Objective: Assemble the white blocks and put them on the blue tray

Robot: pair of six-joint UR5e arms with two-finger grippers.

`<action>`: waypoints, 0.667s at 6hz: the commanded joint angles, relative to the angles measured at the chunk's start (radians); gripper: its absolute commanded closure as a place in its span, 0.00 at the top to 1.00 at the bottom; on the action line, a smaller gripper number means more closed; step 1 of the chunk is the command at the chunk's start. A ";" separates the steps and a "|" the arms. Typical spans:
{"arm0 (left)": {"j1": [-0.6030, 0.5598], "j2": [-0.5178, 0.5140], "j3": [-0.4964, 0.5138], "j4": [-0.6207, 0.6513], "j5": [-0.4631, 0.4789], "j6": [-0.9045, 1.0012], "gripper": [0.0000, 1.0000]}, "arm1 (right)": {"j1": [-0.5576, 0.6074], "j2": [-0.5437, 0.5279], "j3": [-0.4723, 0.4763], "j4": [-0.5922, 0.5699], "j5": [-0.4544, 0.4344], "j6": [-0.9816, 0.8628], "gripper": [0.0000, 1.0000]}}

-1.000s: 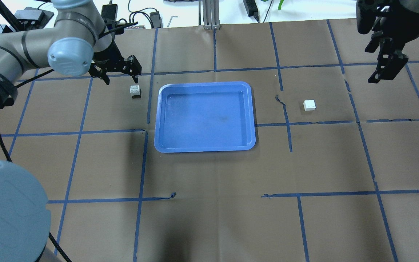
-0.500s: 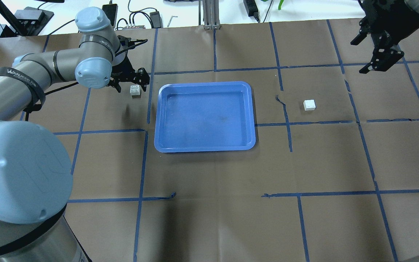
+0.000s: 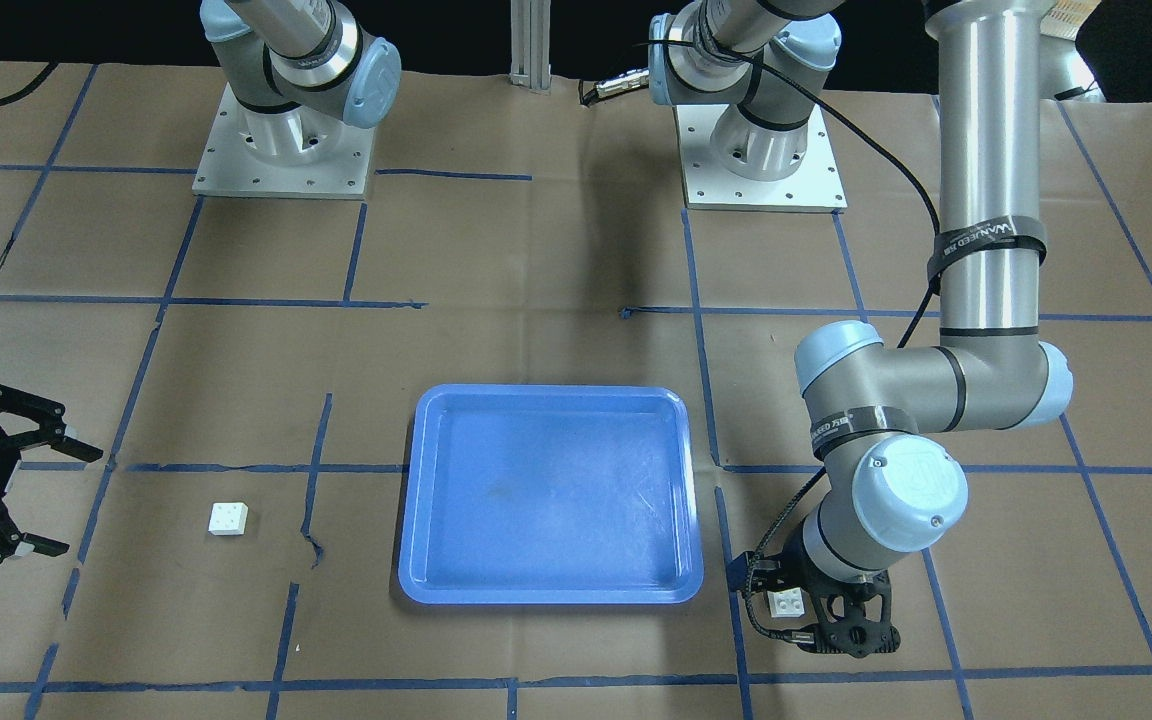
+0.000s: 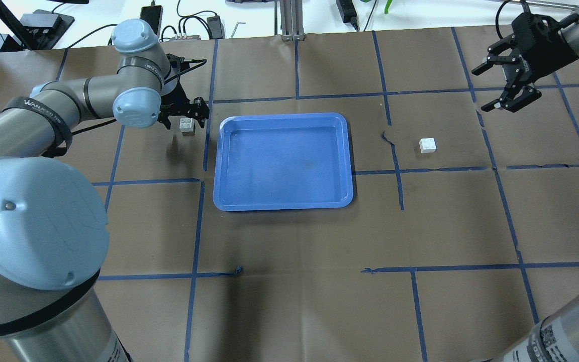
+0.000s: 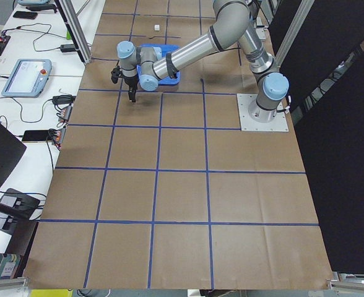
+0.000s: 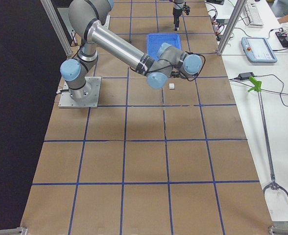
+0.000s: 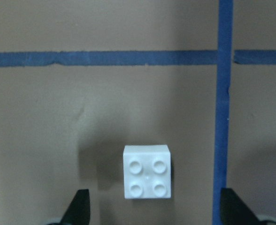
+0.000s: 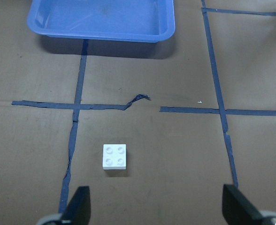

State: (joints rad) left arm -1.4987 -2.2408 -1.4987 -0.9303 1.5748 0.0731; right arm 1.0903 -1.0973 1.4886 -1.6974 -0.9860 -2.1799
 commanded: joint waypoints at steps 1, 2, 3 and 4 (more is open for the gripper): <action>0.003 -0.014 0.014 0.021 -0.001 0.002 0.93 | -0.017 0.100 0.054 -0.002 0.084 -0.075 1.00; 0.002 -0.028 0.014 0.021 -0.009 0.002 0.73 | -0.017 0.106 0.106 -0.008 0.085 -0.081 1.00; 0.002 -0.029 0.014 0.019 -0.009 0.002 0.41 | -0.015 0.105 0.152 -0.015 0.086 -0.089 1.00; 0.002 -0.028 0.017 0.018 -0.010 0.005 0.18 | -0.015 0.103 0.183 -0.042 0.086 -0.093 1.00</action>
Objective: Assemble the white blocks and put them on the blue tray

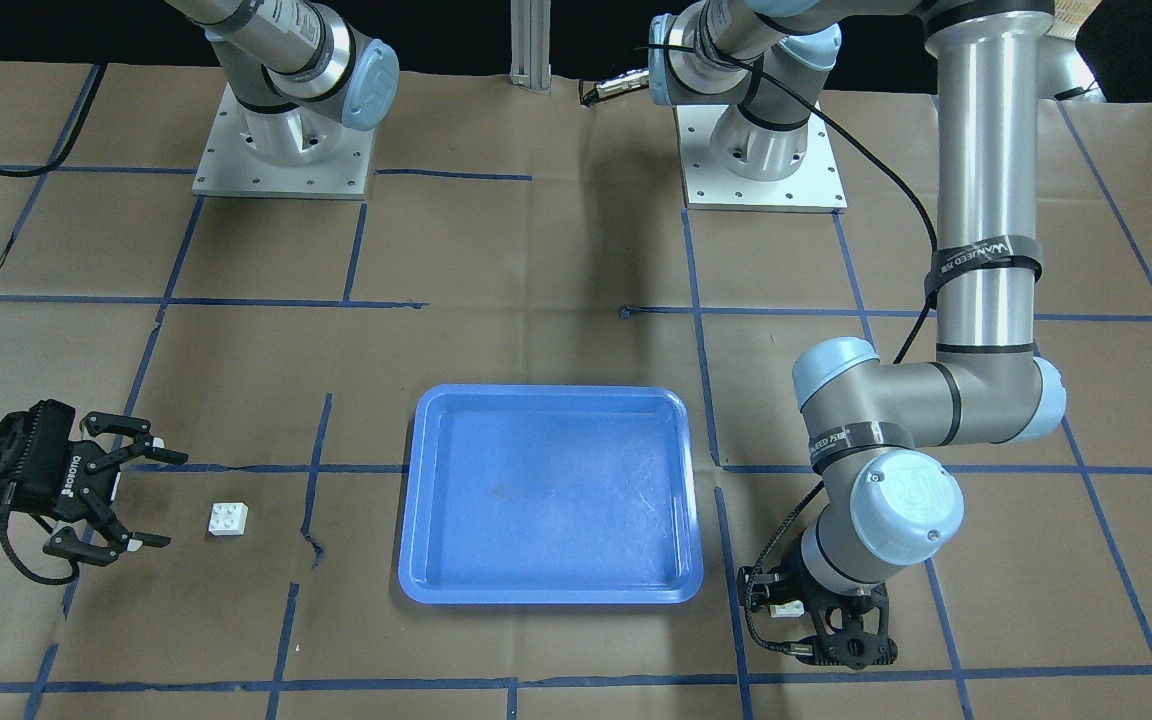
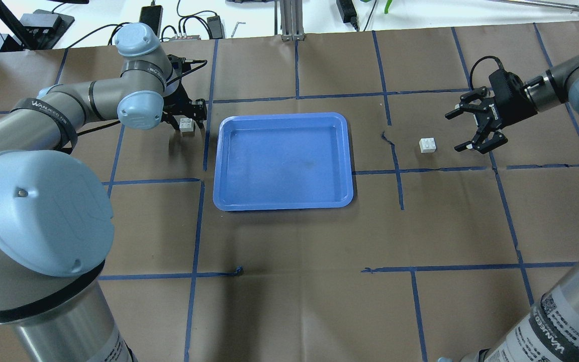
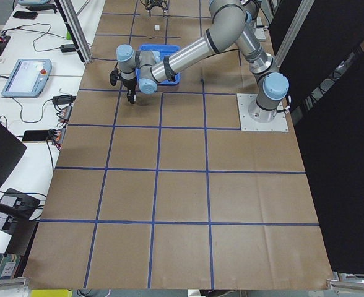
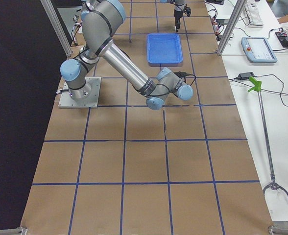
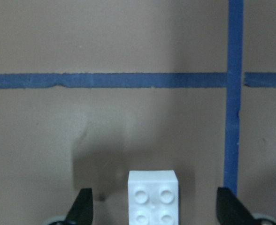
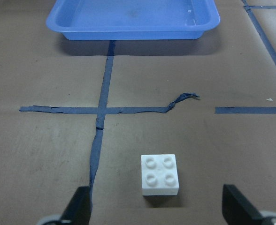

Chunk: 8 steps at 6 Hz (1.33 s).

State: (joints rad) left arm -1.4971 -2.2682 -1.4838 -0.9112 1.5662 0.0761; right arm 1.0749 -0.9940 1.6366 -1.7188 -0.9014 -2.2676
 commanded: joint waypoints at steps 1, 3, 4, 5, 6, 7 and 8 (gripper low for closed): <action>0.006 0.004 0.002 -0.006 -0.003 0.005 0.05 | 0.010 0.014 0.040 -0.063 0.001 -0.039 1.00; 0.008 0.028 0.004 -0.027 0.000 0.010 0.00 | 0.022 0.032 0.040 -0.079 0.003 -0.072 1.00; 0.006 0.071 -0.019 -0.052 -0.001 0.072 0.00 | 0.045 0.034 0.040 -0.079 0.003 -0.070 1.00; -0.005 0.126 -0.059 -0.107 0.000 0.143 0.00 | 0.045 0.037 0.040 -0.084 0.001 -0.070 1.00; -0.023 0.201 -0.134 -0.123 0.006 0.291 0.01 | 0.045 0.038 0.040 -0.087 0.001 -0.070 1.00; -0.063 0.252 -0.189 -0.121 0.011 0.394 0.00 | 0.043 0.038 0.039 -0.091 0.001 -0.067 1.00; -0.128 0.275 -0.199 -0.120 0.023 0.519 0.00 | 0.043 0.038 0.039 -0.090 0.003 -0.067 0.91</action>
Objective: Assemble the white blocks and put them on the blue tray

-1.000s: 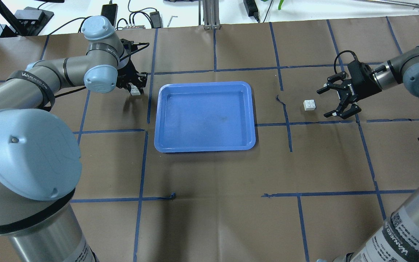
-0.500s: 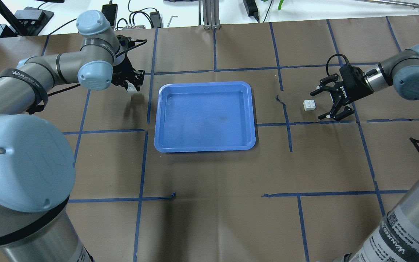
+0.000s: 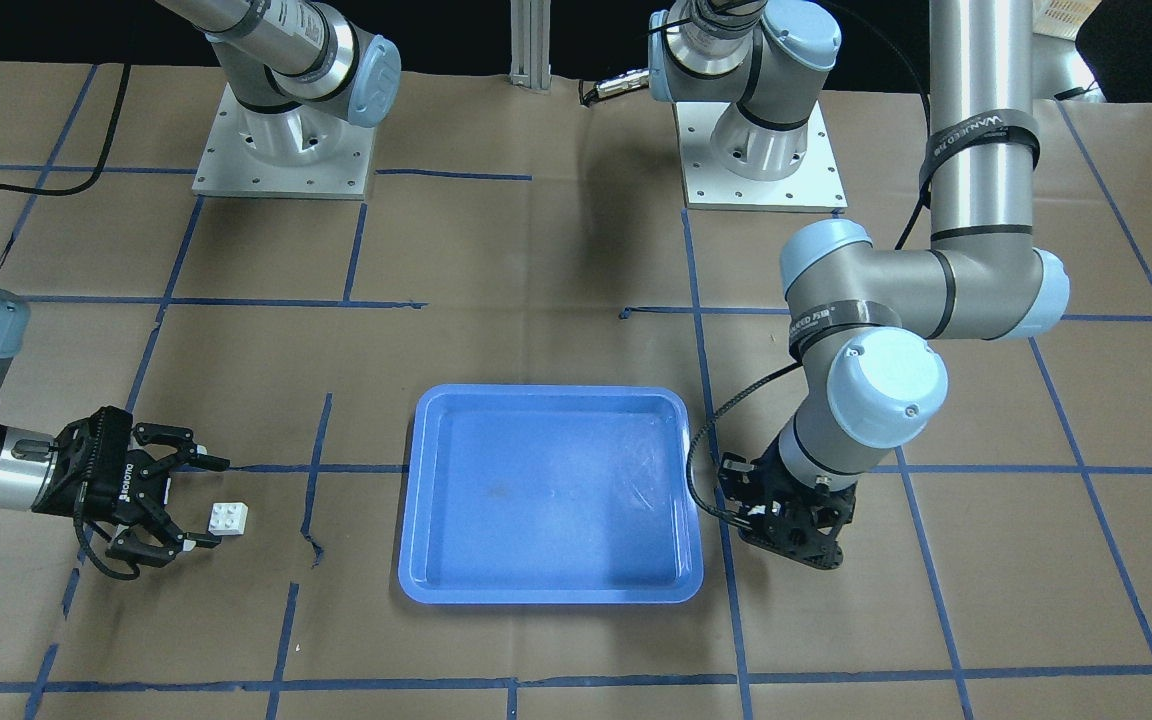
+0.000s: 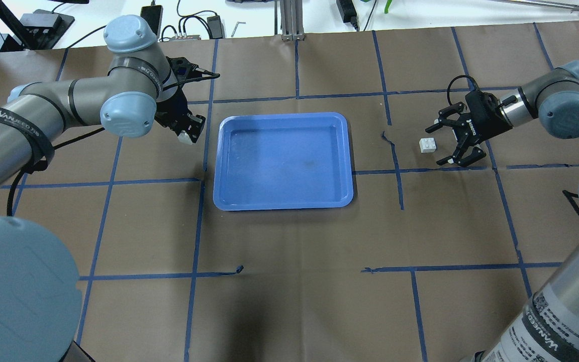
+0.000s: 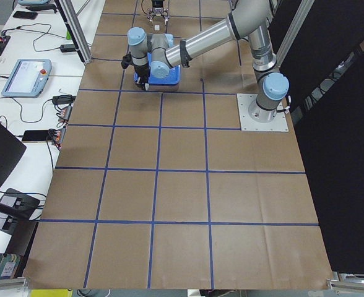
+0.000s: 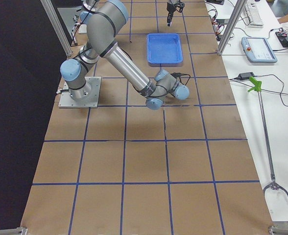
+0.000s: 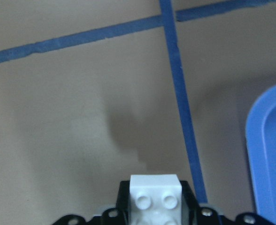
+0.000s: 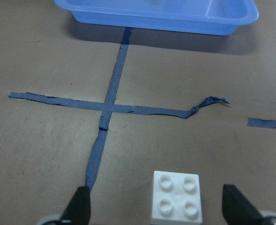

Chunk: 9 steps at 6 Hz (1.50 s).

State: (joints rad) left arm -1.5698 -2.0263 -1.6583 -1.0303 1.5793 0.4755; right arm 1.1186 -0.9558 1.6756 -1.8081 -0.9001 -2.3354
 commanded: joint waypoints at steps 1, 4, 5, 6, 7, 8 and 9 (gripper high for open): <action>-0.106 0.020 -0.020 0.010 0.011 0.247 0.00 | 0.000 0.000 -0.001 0.000 0.001 -0.001 0.80; -0.266 -0.058 -0.030 0.144 0.022 0.588 0.00 | 0.000 0.002 -0.004 -0.008 0.001 -0.001 0.75; -0.301 -0.108 -0.038 0.250 0.012 0.601 0.00 | -0.002 0.000 -0.004 -0.008 0.001 -0.001 0.61; -0.337 -0.121 -0.043 0.249 0.011 0.601 0.00 | -0.002 0.000 -0.004 -0.008 0.001 -0.002 0.59; -0.357 -0.112 -0.046 0.246 0.013 0.604 0.00 | 0.000 0.000 -0.004 -0.017 0.001 -0.004 0.55; -0.355 -0.109 -0.049 0.246 0.013 0.668 0.00 | -0.002 0.000 -0.004 -0.031 -0.002 -0.004 0.43; -0.351 -0.103 -0.050 0.246 0.013 0.678 0.00 | -0.002 -0.004 -0.004 -0.033 -0.003 -0.004 0.33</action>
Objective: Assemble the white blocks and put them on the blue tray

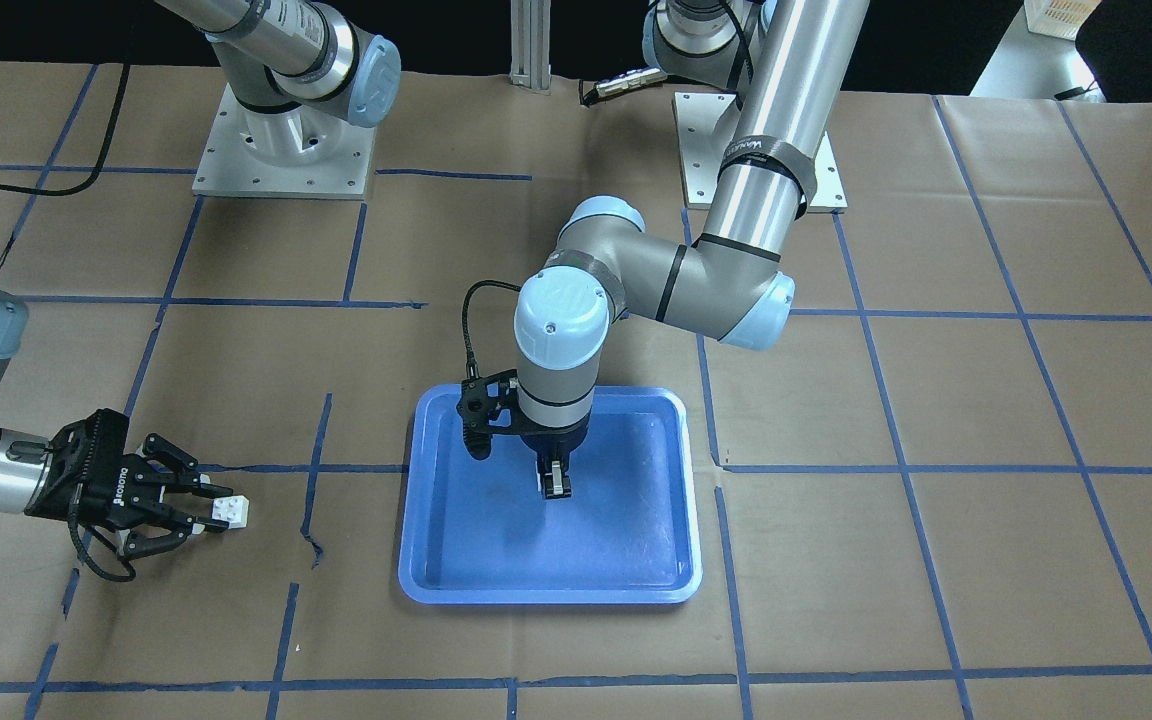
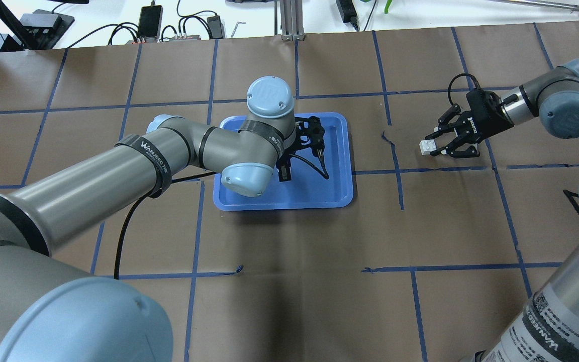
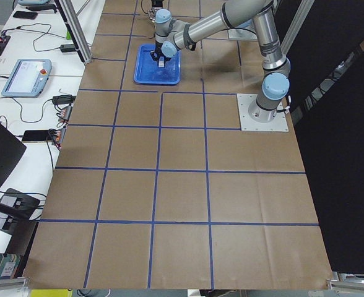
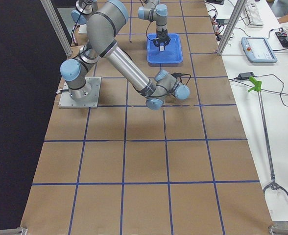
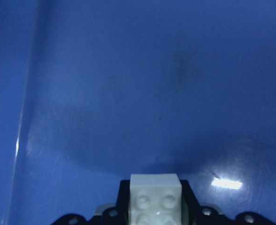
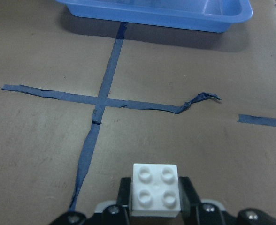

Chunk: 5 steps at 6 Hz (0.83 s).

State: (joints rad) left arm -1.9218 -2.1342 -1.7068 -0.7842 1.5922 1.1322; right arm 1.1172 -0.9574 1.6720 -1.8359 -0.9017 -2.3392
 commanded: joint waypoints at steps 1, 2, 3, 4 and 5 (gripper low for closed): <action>0.009 -0.001 -0.002 0.000 0.006 0.018 0.01 | 0.000 -0.007 -0.003 -0.023 0.000 0.007 0.30; 0.009 -0.003 -0.004 -0.001 0.009 0.017 0.04 | 0.000 -0.017 -0.009 -0.023 0.004 0.018 0.30; 0.009 -0.004 -0.005 -0.001 0.009 0.009 0.20 | 0.001 -0.059 -0.015 -0.020 0.001 0.062 0.30; 0.009 -0.006 -0.007 -0.003 0.009 0.006 0.68 | 0.004 -0.119 -0.008 -0.008 0.000 0.136 0.30; 0.009 -0.006 -0.007 -0.004 0.011 -0.003 0.82 | 0.007 -0.147 0.003 -0.006 0.000 0.162 0.30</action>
State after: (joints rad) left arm -1.9129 -2.1394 -1.7129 -0.7871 1.6019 1.1364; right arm 1.1215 -1.0688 1.6666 -1.8464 -0.9015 -2.2147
